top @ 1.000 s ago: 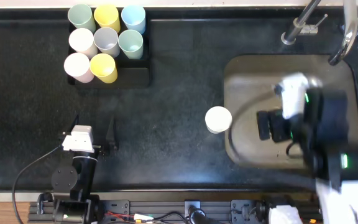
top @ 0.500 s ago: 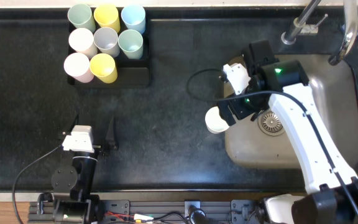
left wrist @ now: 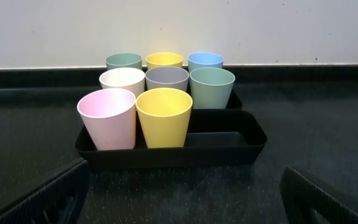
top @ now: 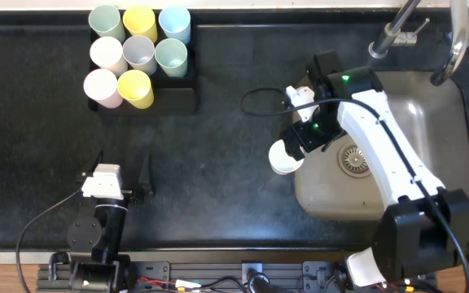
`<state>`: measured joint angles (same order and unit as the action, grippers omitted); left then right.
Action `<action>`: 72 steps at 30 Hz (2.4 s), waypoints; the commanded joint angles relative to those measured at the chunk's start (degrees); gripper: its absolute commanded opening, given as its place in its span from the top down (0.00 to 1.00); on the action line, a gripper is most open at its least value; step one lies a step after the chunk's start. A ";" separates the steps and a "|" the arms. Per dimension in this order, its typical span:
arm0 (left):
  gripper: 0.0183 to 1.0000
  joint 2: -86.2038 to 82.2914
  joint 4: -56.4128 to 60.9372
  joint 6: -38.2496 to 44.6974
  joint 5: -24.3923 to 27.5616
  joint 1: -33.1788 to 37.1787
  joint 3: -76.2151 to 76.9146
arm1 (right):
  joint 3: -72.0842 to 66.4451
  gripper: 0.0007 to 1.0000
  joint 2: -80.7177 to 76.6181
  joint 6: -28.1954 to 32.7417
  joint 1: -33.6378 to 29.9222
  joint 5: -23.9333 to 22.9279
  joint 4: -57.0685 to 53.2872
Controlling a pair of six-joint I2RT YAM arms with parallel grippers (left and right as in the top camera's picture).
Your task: Store Cups
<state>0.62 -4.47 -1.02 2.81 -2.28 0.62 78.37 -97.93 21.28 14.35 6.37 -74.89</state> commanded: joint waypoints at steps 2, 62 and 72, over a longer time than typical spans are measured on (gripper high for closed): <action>0.00 -0.46 -0.02 1.25 0.11 -0.37 -0.17 | 1.62 0.03 -2.34 0.61 0.33 -1.92 0.52; 0.00 -0.46 0.00 1.25 0.11 -0.37 -0.17 | 80.37 0.96 -45.66 -2.38 28.35 -15.28 -5.99; 0.00 -0.46 0.00 1.22 0.11 -0.37 -0.17 | 80.37 0.96 -48.37 -1.53 28.87 -13.35 -5.97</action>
<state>0.62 -4.47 -1.02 2.81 -2.28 0.62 156.88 -144.33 19.33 42.78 -7.68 -80.60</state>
